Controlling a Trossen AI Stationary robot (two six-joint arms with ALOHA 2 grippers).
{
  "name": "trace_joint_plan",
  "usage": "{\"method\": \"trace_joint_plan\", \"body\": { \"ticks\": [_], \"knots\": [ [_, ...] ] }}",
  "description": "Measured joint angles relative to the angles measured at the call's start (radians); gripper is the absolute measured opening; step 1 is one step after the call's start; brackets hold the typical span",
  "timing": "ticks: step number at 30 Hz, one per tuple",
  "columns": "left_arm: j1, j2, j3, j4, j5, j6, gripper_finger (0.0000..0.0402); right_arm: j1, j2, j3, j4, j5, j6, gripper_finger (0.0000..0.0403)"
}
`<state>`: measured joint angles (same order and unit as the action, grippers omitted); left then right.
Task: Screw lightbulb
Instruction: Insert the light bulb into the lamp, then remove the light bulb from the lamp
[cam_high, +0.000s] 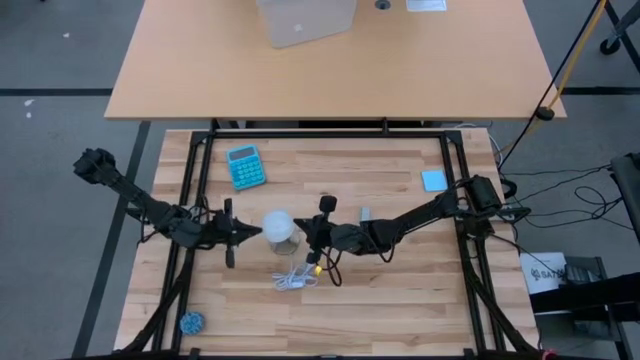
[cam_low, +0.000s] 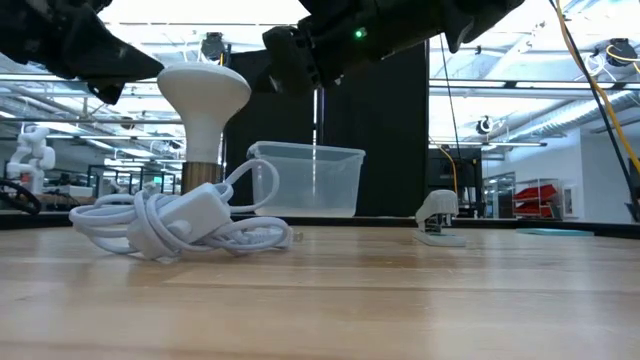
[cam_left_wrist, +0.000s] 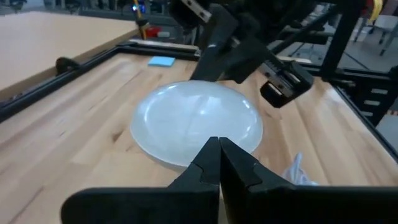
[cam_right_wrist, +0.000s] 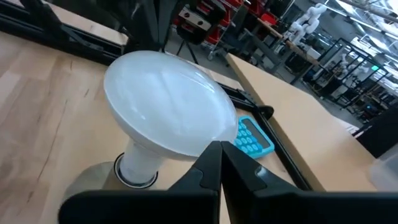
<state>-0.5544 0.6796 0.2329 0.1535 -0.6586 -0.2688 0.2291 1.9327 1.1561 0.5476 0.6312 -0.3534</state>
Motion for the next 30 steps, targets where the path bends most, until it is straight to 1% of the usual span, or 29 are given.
{"method": "trace_joint_plan", "body": {
  "ticks": [7,10,15,19,22,27,30],
  "knots": [
    [0.065,0.006,0.001,-0.003,-0.002,-0.02,0.0,0.011,-0.002,0.0,-0.005,0.013,-0.011,0.0],
    [0.085,0.007,0.0,-0.011,-0.048,-0.037,0.0,0.021,-0.002,0.0,-0.005,-0.001,-0.014,0.0],
    [0.096,0.026,0.0,0.004,-0.055,-0.041,0.0,0.038,-0.002,0.0,-0.005,-0.011,-0.022,0.0],
    [0.111,0.071,0.0,0.032,-0.083,-0.061,0.0,0.051,-0.002,0.0,-0.012,-0.011,-0.026,0.0],
    [0.133,0.119,-0.003,0.05,-0.084,-0.066,0.0,0.06,-0.001,0.0,-0.014,-0.013,-0.026,0.0],
    [0.169,0.213,-0.003,0.159,-0.082,-0.066,0.0,0.077,-0.001,0.0,-0.028,-0.01,-0.026,0.0],
    [0.185,0.265,-0.004,0.191,-0.076,-0.065,0.0,0.087,-0.001,0.0,-0.03,-0.001,-0.026,0.0]
  ]
}}
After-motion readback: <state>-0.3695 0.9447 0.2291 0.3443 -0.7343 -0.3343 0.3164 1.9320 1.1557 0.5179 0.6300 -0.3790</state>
